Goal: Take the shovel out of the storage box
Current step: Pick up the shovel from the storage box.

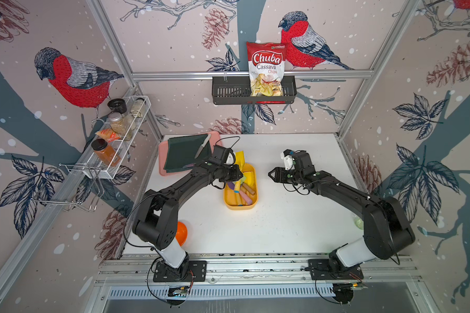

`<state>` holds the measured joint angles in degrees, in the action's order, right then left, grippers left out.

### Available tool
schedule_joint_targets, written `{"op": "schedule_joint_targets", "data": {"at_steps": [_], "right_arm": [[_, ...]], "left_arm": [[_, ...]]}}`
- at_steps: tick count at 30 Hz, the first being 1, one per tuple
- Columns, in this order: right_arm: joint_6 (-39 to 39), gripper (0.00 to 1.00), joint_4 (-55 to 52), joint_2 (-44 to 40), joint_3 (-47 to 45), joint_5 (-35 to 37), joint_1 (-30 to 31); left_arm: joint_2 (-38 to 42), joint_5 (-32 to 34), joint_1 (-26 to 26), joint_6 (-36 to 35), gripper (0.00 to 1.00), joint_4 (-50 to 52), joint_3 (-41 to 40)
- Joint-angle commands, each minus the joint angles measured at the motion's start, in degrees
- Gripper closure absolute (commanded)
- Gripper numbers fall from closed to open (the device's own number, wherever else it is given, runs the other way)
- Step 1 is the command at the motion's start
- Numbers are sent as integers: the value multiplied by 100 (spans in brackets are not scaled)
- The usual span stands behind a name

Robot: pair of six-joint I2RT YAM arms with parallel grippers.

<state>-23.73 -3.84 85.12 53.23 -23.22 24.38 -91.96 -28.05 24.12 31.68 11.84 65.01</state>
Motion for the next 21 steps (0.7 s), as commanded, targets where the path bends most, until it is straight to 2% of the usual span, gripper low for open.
{"op": "schedule_joint_targets", "data": {"at_steps": [1,5,8,12,17,21], "right_arm": [[227,25,746,-352,-220,-1638,-257],[-64,21,1263,-514,-331,-2649,-368],[-721,21,2273,-523,-462,-3400,-265],[-1318,20,3291,-529,-450,-3704,-5],[-1350,20,3285,-105,86,-3755,250],[-1663,21,3697,182,302,-3812,353]], "left_arm": [[281,-1843,-176,1099,100,-3294,-354],[312,-2325,-232,2229,100,-5753,-812],[112,-2393,-248,3341,100,-7703,-1210],[-395,-2546,-240,4459,100,-9453,-1314],[-773,-2406,-241,5186,100,-10610,-1476],[-803,-2386,-241,5215,100,-10649,-1559]]}}
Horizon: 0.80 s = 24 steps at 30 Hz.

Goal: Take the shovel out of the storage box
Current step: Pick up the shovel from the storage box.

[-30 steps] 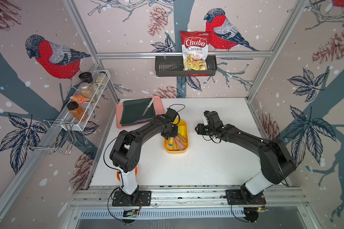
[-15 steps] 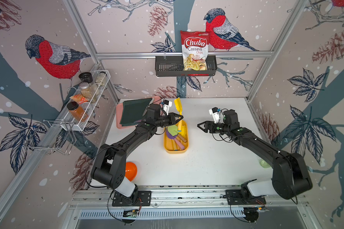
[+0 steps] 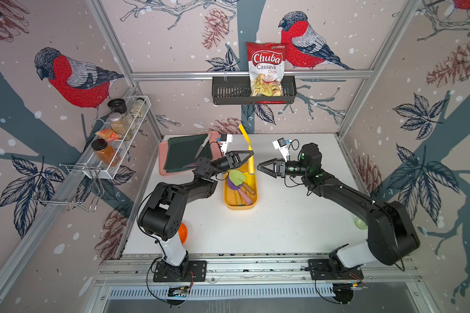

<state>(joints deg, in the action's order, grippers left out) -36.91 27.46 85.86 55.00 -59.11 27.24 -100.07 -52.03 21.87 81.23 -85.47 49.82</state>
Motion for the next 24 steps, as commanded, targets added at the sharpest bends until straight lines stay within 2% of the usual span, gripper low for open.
{"op": "schedule_joint_targets", "data": {"at_steps": [1,5,7,11,19,24], "right_arm": [[-387,23,593,173,201,-222,116],[-92,27,101,370,532,-108,313],[-176,30,212,445,555,-111,359],[-295,42,361,586,624,-179,428],[-616,65,882,717,573,-328,492],[-608,74,851,739,530,-329,492]], "left_arm": [[47,1,-16,132,100,-764,-59],[265,-38,17,-479,100,-3,-54],[357,-60,53,-722,100,306,-34],[465,-48,105,-1105,100,768,-43],[315,-79,143,-871,100,383,-58],[267,-113,142,-837,100,335,-53]]}}
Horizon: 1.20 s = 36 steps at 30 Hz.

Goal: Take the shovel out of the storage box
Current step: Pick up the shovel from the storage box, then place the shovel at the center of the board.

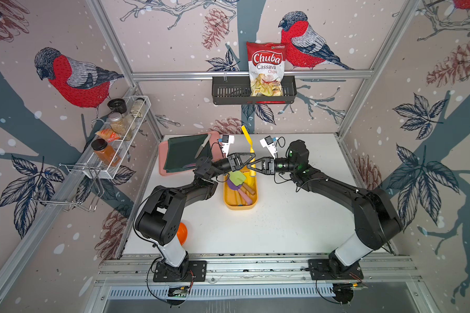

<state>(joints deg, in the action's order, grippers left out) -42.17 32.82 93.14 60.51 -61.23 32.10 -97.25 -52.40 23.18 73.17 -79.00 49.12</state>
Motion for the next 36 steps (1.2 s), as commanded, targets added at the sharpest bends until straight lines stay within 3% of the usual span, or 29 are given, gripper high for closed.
{"op": "schedule_joint_targets", "data": {"at_steps": [1,2,4,8,9,13,17,19,21,24,29,36], "right_arm": [[-78,79,313,11,-30,-107,7],[-67,80,285,14,-31,-97,5],[-37,84,218,-11,-35,-52,-10],[175,85,-234,-67,30,136,-50],[329,86,-562,-98,88,231,-69],[1226,87,-2458,-325,365,1121,-225],[1941,88,-4684,-372,892,3132,-327],[2105,88,-5577,-226,1157,4065,-336],[2272,88,-6282,50,1448,4840,-329],[2322,90,-7110,620,1812,5982,-242],[2084,92,-7502,1417,2062,6317,-158],[2056,92,-7960,2278,2692,6316,73]], "left_arm": [[-11,-96,11,-51,100,-271,18],[1,-103,12,-84,100,-236,22],[30,-116,14,-206,83,-57,18],[113,-95,-8,-424,28,363,-7],[187,-36,-44,-516,3,567,-55],[793,319,-202,-1400,2,2367,-121],[1468,1568,-181,-3265,1,6269,620],[1560,1894,-235,-3369,1,6965,739],[1501,1788,-365,-3400,1,7194,771],[1479,2395,-354,-3864,1,8228,1142],[1544,3581,-147,-4272,6,9282,1405],[1410,3578,-6,-4385,7,9461,1237]]}}
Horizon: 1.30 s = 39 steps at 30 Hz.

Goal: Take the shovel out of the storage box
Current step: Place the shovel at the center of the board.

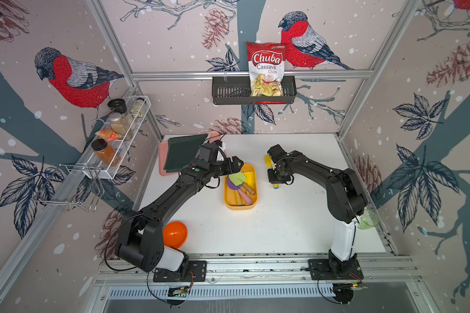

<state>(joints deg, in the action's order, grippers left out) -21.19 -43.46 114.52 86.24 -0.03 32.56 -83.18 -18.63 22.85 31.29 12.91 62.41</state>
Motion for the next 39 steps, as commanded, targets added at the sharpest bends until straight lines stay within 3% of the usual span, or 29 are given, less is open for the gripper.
{"op": "schedule_joint_targets", "data": {"at_steps": [1,10,24,27,35,39], "right_arm": [[-51,92,-336,188,138,191,39],[-140,85,-334,477,174,145,84],[-256,66,-345,649,130,100,106],[-278,56,-361,625,130,146,145],[-306,54,-426,529,148,178,158],[-350,45,-417,142,96,272,228]], "left_arm": [[20,176,26,-178,7,222,-158],[12,31,26,-162,6,104,-402],[-32,-91,77,-130,5,15,-493],[-41,-130,79,-109,5,2,-493],[-25,-181,114,-66,4,18,-493],[11,-219,206,35,5,8,-654]]}}
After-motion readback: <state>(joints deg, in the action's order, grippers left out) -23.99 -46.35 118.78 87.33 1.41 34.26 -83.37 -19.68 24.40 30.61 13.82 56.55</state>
